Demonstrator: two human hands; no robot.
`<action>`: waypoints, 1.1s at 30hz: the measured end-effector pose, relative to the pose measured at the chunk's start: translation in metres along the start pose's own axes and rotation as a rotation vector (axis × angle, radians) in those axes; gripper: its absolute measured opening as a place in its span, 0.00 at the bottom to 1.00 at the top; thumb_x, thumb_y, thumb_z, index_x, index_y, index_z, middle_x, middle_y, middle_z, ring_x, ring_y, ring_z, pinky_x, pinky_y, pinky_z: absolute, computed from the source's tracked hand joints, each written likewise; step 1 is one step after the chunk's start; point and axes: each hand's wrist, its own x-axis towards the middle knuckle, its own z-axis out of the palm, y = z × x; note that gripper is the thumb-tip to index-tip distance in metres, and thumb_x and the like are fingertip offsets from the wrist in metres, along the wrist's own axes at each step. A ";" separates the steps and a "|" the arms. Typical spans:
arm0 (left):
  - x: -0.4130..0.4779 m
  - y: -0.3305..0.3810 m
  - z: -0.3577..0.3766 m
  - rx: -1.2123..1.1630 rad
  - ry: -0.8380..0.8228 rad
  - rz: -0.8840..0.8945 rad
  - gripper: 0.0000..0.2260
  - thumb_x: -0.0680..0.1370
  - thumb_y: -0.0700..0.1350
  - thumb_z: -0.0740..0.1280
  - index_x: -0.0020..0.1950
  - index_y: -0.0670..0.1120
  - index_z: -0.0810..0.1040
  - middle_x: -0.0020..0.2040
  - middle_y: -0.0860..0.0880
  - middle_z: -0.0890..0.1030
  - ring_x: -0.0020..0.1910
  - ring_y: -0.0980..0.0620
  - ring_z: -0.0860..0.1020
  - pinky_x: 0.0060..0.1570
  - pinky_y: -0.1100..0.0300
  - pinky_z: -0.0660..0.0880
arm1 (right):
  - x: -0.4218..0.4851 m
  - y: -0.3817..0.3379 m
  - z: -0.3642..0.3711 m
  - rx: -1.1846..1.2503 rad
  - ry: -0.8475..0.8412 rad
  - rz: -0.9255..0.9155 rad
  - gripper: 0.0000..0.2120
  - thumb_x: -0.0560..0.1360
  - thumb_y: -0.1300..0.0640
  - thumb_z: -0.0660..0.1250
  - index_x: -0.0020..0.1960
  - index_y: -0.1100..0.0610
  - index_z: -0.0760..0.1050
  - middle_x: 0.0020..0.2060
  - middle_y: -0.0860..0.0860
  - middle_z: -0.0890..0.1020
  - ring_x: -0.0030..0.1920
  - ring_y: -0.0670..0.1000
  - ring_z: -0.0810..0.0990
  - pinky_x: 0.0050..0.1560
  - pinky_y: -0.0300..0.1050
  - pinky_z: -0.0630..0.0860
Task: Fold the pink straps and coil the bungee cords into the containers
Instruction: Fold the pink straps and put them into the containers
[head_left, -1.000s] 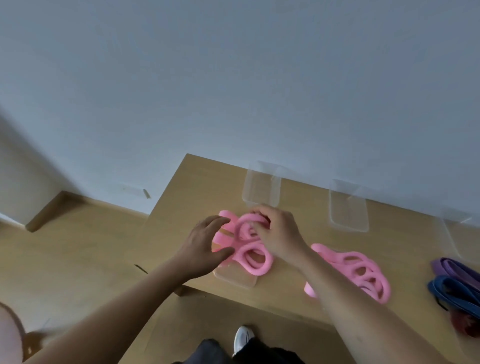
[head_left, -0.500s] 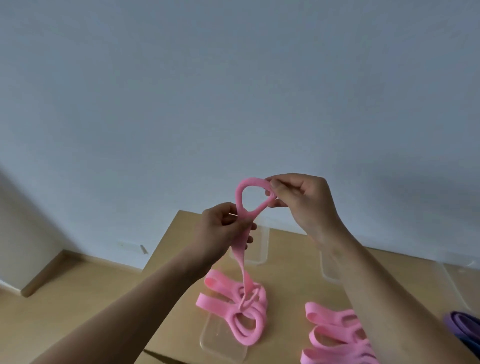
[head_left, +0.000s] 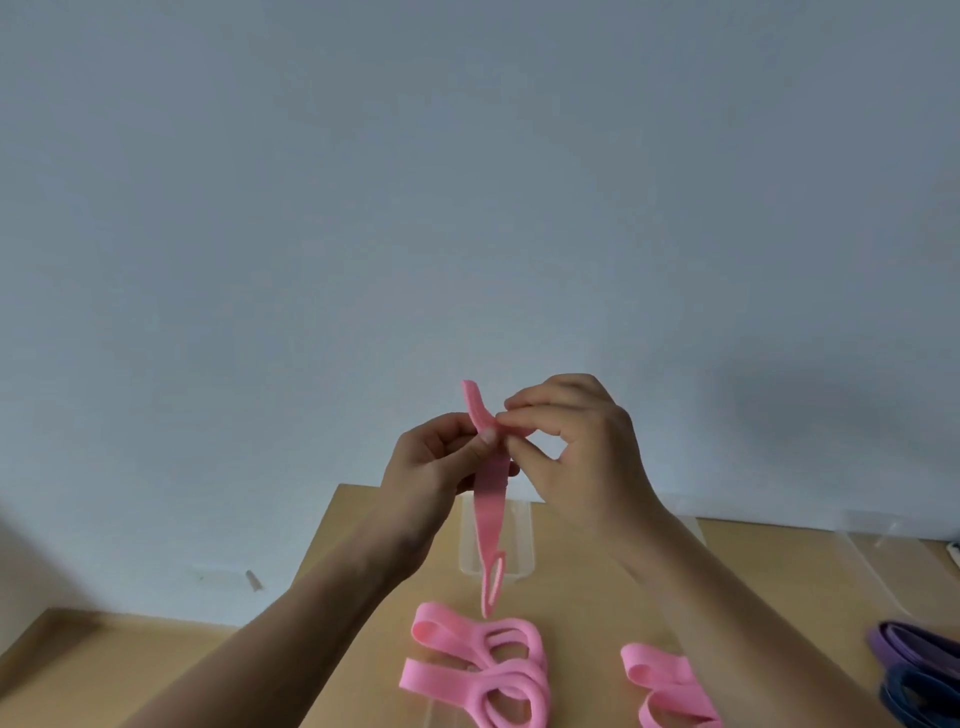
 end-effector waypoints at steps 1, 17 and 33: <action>-0.001 -0.001 -0.004 -0.005 0.001 -0.001 0.13 0.79 0.51 0.70 0.54 0.42 0.85 0.50 0.40 0.87 0.52 0.40 0.86 0.54 0.50 0.83 | -0.001 -0.003 0.003 -0.019 -0.009 -0.014 0.07 0.69 0.64 0.78 0.47 0.57 0.87 0.44 0.49 0.86 0.49 0.55 0.80 0.49 0.44 0.77; -0.026 -0.003 -0.017 0.129 0.007 0.027 0.10 0.84 0.37 0.64 0.59 0.41 0.84 0.53 0.44 0.88 0.55 0.47 0.86 0.62 0.48 0.81 | -0.011 -0.035 0.013 -0.177 -0.135 0.095 0.06 0.71 0.59 0.76 0.48 0.54 0.87 0.53 0.48 0.84 0.56 0.53 0.76 0.44 0.43 0.77; -0.038 0.003 -0.031 0.072 -0.102 -0.091 0.13 0.73 0.39 0.68 0.54 0.44 0.87 0.53 0.40 0.87 0.55 0.40 0.84 0.56 0.50 0.83 | -0.020 -0.042 0.020 -0.152 -0.095 0.047 0.03 0.72 0.64 0.74 0.42 0.57 0.85 0.37 0.51 0.84 0.37 0.53 0.80 0.35 0.49 0.78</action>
